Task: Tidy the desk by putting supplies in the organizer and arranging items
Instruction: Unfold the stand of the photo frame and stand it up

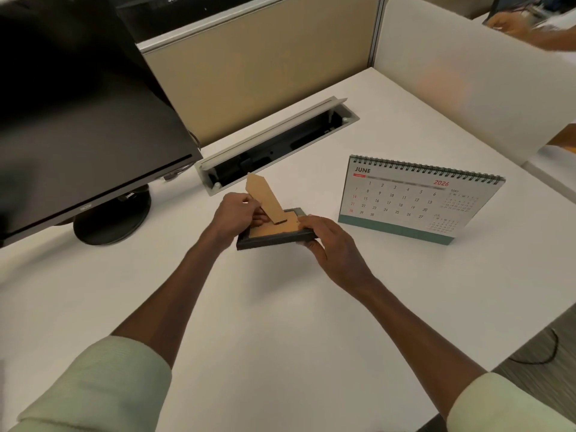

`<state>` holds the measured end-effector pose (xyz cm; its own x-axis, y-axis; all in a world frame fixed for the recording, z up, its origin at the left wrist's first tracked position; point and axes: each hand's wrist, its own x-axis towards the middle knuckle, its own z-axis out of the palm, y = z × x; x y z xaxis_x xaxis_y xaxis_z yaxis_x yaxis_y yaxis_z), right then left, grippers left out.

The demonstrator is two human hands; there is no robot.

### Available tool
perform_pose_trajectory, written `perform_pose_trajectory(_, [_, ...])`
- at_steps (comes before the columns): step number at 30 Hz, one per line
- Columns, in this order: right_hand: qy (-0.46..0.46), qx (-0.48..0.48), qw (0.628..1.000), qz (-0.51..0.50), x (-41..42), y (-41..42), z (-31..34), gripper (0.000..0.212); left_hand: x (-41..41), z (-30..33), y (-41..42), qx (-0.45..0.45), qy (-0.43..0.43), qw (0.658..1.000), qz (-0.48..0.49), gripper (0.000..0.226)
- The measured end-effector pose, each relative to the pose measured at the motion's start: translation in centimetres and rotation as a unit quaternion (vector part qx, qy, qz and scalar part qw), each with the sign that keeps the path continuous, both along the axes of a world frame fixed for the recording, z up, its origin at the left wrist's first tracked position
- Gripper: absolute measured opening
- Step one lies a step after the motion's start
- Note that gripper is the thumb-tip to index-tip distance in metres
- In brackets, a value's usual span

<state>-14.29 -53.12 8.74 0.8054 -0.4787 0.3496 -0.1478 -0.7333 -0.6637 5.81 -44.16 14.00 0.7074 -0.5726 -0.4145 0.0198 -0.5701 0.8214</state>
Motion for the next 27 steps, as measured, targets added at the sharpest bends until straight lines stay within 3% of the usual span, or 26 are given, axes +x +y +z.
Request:
perform_pose_trajectory(2, [-0.011, 0.017, 1.0, -0.015, 0.3, -0.1, 1.0, 0.03, 0.9, 0.9, -0.1, 0.004, -0.006, 0.999, -0.049, 0.024])
perform_pose_trajectory(4, [-0.02, 0.034, 0.999, -0.036, 0.8, -0.3, 1.8, 0.026, 1.7, 1.7, -0.2, -0.02, 0.049, 0.996, -0.077, 0.029])
perform_pose_trajectory(7, [-0.027, 0.04, 0.997, -0.052, 1.5, -1.0, 3.0, 0.021, 3.0, 2.1, -0.1, -0.057, 0.143, 0.983, -0.095, 0.058])
perform_pose_trajectory(11, [-0.029, 0.05, 0.997, -0.058, 2.4, -2.1, 3.9, 0.024, 3.4, 1.3, -0.7, -0.094, 0.18, 0.977, -0.072, 0.088])
perform_pose_trajectory(18, [-0.017, 0.115, 0.984, -0.138, 5.5, -3.4, 2.1, 0.03, 2.2, -0.1, -2.6, -0.144, 0.177, 0.974, -0.002, 0.085])
perform_pose_trajectory(27, [0.031, 0.185, 0.962, -0.198, 4.4, -1.7, -5.3, 0.026, 1.2, -2.2, -4.1, -0.169, 0.169, 0.97, 0.034, 0.066])
